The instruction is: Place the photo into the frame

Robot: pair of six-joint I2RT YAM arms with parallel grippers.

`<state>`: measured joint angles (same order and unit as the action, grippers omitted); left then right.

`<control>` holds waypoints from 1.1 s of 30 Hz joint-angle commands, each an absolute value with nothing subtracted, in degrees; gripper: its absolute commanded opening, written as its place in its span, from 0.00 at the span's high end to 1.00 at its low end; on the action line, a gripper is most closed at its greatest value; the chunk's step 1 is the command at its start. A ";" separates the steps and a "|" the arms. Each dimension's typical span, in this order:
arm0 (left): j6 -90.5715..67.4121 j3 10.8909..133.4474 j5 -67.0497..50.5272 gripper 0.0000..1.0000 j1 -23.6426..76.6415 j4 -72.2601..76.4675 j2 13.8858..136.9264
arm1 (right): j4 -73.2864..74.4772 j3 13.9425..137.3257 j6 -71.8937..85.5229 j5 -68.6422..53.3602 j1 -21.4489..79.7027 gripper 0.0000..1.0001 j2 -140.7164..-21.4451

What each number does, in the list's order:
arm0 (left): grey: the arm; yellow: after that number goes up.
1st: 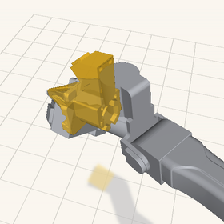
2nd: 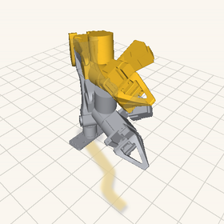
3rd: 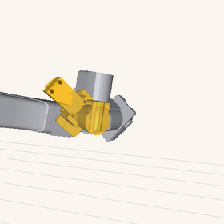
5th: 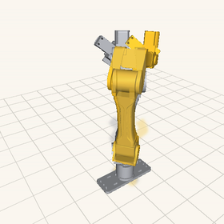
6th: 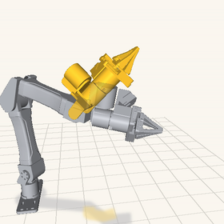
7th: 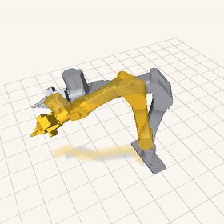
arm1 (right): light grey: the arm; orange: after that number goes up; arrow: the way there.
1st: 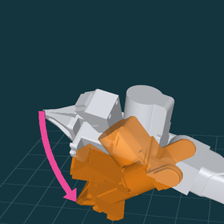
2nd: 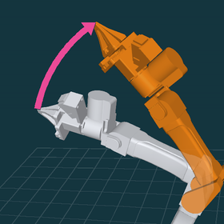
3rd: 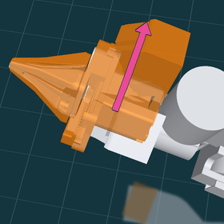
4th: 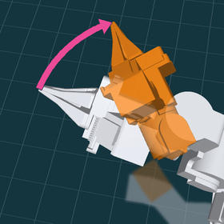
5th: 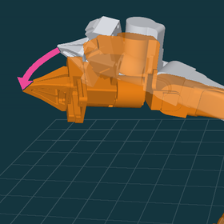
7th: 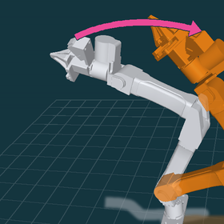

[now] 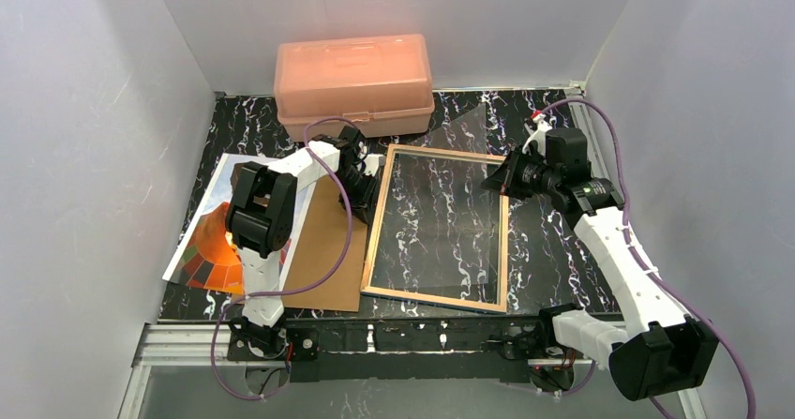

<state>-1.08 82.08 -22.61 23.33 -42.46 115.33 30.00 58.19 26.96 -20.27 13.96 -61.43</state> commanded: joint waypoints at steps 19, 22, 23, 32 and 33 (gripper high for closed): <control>-0.94 85.46 -25.63 0.90 19.13 -48.07 109.01 | 12.79 57.26 43.67 -29.14 14.18 0.99 -59.65; -0.92 88.57 -26.70 0.83 16.69 -50.45 106.00 | 10.14 58.20 45.41 -30.81 14.22 0.99 -58.95; -0.69 90.02 -27.76 0.80 15.44 -51.70 104.46 | 8.90 58.18 46.23 -31.28 14.16 0.99 -58.52; -2.27 91.86 -39.90 0.02 8.54 -52.58 90.67 | -15.36 54.06 61.16 -37.23 14.23 0.99 -56.61; -2.70 90.88 -40.50 0.02 7.93 -51.80 89.26 | -18.11 54.02 63.27 -37.76 14.18 0.99 -56.68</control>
<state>-1.63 92.18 -32.91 9.19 -50.19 94.96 1.13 54.87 52.93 -33.08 13.96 -57.84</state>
